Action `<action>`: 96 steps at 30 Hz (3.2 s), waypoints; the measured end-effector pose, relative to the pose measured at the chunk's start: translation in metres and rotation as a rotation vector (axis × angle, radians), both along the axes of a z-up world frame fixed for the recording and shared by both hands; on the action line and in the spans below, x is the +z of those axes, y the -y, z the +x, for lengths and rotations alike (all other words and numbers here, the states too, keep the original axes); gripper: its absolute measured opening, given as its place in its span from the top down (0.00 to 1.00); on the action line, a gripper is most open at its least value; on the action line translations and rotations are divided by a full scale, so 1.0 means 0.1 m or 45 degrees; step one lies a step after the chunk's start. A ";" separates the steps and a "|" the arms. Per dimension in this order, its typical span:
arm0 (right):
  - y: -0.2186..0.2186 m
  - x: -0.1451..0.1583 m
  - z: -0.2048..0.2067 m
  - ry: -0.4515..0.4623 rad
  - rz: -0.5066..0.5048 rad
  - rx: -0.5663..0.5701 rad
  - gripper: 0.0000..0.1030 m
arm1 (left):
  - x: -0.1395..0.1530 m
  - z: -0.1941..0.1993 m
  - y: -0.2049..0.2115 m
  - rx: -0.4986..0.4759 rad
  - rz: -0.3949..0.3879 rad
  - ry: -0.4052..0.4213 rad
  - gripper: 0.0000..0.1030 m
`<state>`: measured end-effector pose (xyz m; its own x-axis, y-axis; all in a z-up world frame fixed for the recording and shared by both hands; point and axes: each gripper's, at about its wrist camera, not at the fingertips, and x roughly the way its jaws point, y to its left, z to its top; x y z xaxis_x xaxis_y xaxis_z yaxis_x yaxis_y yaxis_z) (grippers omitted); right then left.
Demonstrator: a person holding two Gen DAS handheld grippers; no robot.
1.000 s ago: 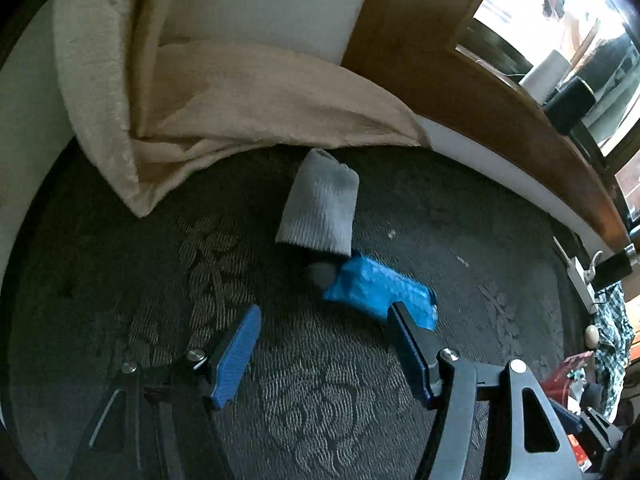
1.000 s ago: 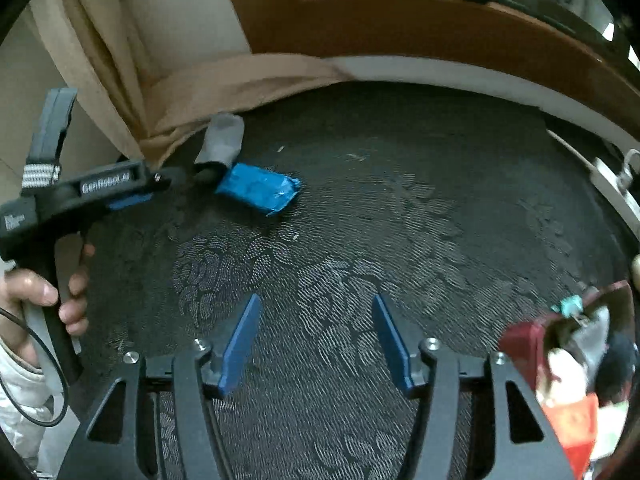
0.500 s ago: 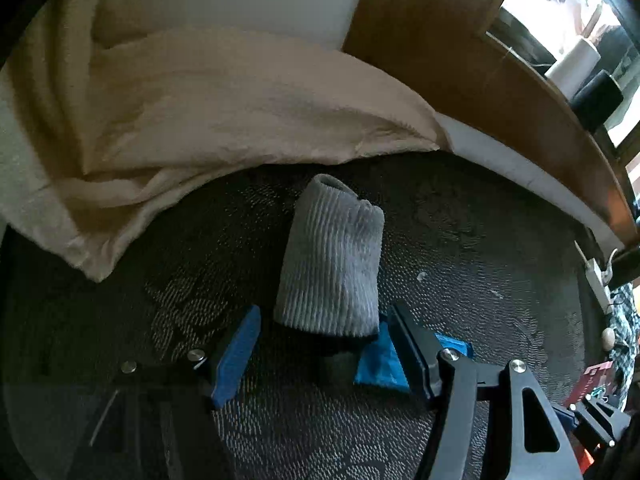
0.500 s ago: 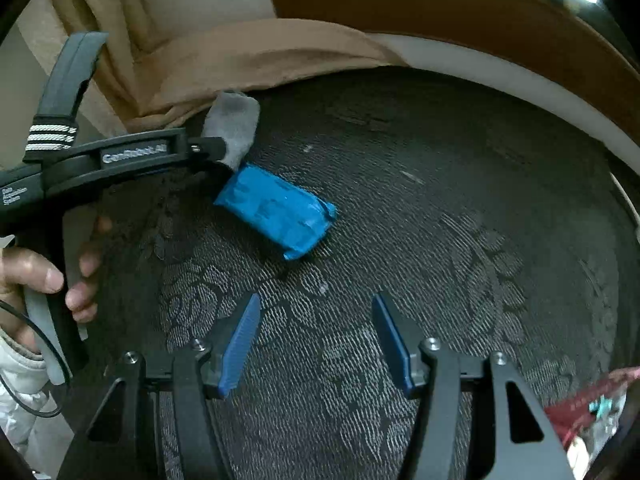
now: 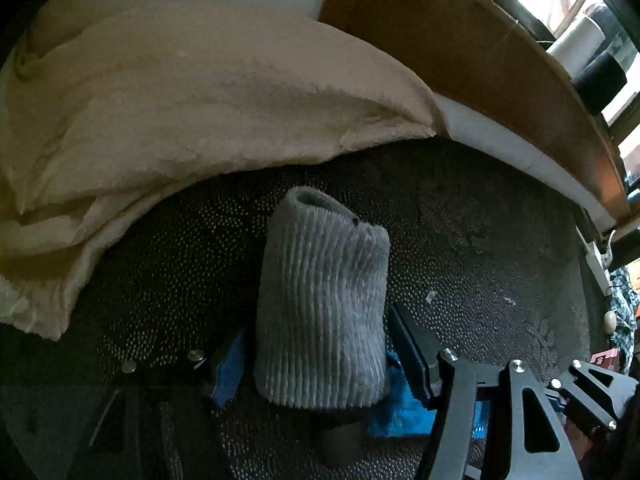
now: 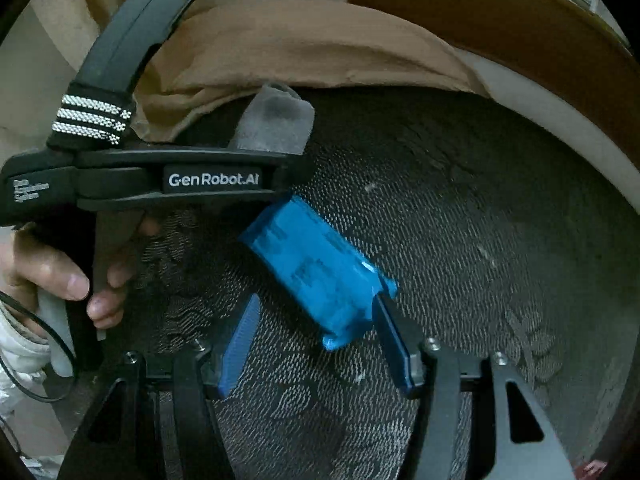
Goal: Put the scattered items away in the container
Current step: 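Grasp grey sock with left gripper while right gripper grasps blue snack packet, then carry sock and snack packet over the box and open both grippers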
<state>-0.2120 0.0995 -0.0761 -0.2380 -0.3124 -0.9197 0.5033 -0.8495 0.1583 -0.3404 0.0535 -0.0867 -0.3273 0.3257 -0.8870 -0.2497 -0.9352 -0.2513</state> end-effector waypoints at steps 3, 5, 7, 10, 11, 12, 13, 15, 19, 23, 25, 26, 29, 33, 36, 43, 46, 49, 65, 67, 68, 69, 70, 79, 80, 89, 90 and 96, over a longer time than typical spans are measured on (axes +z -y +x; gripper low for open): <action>0.05 -0.05 -0.08 -0.012 0.023 0.024 0.39 | 0.01 -0.01 0.00 -0.005 0.002 -0.014 0.34; 0.07 -0.08 -0.13 -0.025 0.029 0.041 0.36 | 0.01 -0.03 0.01 0.000 -0.006 -0.025 0.35; 0.09 -0.08 -0.17 -0.039 0.035 0.055 0.34 | 0.01 -0.03 0.02 0.007 -0.005 -0.030 0.35; 0.12 -0.09 -0.20 -0.062 0.052 0.076 0.33 | 0.01 -0.04 0.03 0.024 -0.024 -0.042 0.43; 0.13 -0.10 -0.21 -0.070 0.057 0.082 0.33 | 0.01 -0.05 0.04 0.028 -0.018 -0.040 0.44; 0.14 -0.10 -0.22 -0.078 0.063 0.089 0.33 | 0.02 -0.04 0.05 0.032 -0.017 -0.040 0.46; 0.14 -0.10 -0.22 -0.085 0.068 0.095 0.32 | 0.02 -0.04 0.07 0.036 -0.016 -0.041 0.47; 0.15 -0.11 -0.23 -0.098 0.077 0.105 0.31 | 0.03 -0.04 0.09 0.044 -0.011 -0.041 0.53; 0.16 -0.11 -0.26 -0.116 0.086 0.118 0.30 | 0.08 -0.02 0.14 0.067 -0.011 -0.053 0.56; 0.15 -0.11 -0.29 -0.128 0.093 0.129 0.28 | 0.12 -0.02 0.23 0.104 -0.011 -0.058 0.57; 0.15 -0.12 -0.31 -0.132 0.098 0.135 0.26 | 0.14 -0.01 0.31 0.122 -0.008 -0.062 0.57; 0.14 -0.13 -0.31 -0.135 0.102 0.138 0.25 | 0.15 0.00 0.33 0.126 -0.008 -0.063 0.57; 0.13 -0.14 -0.33 -0.145 0.115 0.144 0.24 | 0.17 0.02 0.35 0.138 -0.006 -0.065 0.57; 0.10 -0.15 -0.36 -0.159 0.131 0.145 0.24 | 0.19 0.05 0.41 0.156 -0.004 -0.057 0.57; 0.05 -0.15 -0.38 -0.166 0.142 0.125 0.25 | 0.22 0.10 0.46 0.171 0.003 -0.056 0.57; -0.16 -0.08 -0.47 -0.149 0.142 0.020 0.65 | 0.25 0.14 0.47 0.201 0.017 -0.058 0.57; -0.27 -0.04 -0.44 -0.115 0.099 -0.016 0.72 | 0.28 0.18 0.48 0.204 0.022 -0.062 0.57; -0.37 0.02 -0.36 -0.083 0.044 -0.037 0.72 | 0.31 0.22 0.46 0.204 0.026 -0.066 0.57; -0.85 0.69 0.48 -0.080 -0.099 -0.274 0.72 | 0.85 1.01 0.01 0.062 0.032 -0.146 0.57; -0.99 0.72 0.72 -0.105 -0.103 -0.313 0.72 | 0.92 1.15 -0.15 0.027 0.039 -0.159 0.57; -1.10 0.78 0.79 -0.115 -0.104 -0.332 0.73 | 0.96 1.21 -0.21 0.011 0.041 -0.164 0.57; -1.21 0.84 0.86 -0.123 -0.104 -0.352 0.73 | 1.03 1.31 -0.25 -0.008 0.044 -0.169 0.57; -1.32 0.90 0.94 -0.132 -0.103 -0.373 0.73 | 1.09 1.40 -0.28 -0.026 0.047 -0.175 0.57; -2.30 1.24 1.84 -0.195 -0.082 -0.630 0.73 | 1.35 2.05 -1.18 -0.221 0.073 -0.215 0.57; -2.44 1.22 1.93 -0.198 -0.076 -0.657 0.72 | 1.38 2.11 -1.28 -0.240 0.077 -0.217 0.57; -3.54 1.15 2.52 -0.191 0.003 -0.876 0.72 | 1.48 2.72 -2.33 -0.445 0.100 -0.226 0.57; -3.61 1.13 2.58 -0.187 0.014 -0.882 0.72 | 1.48 2.78 -2.44 -0.462 0.099 -0.224 0.57; -3.92 1.00 2.84 -0.158 0.061 -0.902 0.72 | 1.39 3.00 -2.96 -0.530 0.083 -0.187 0.57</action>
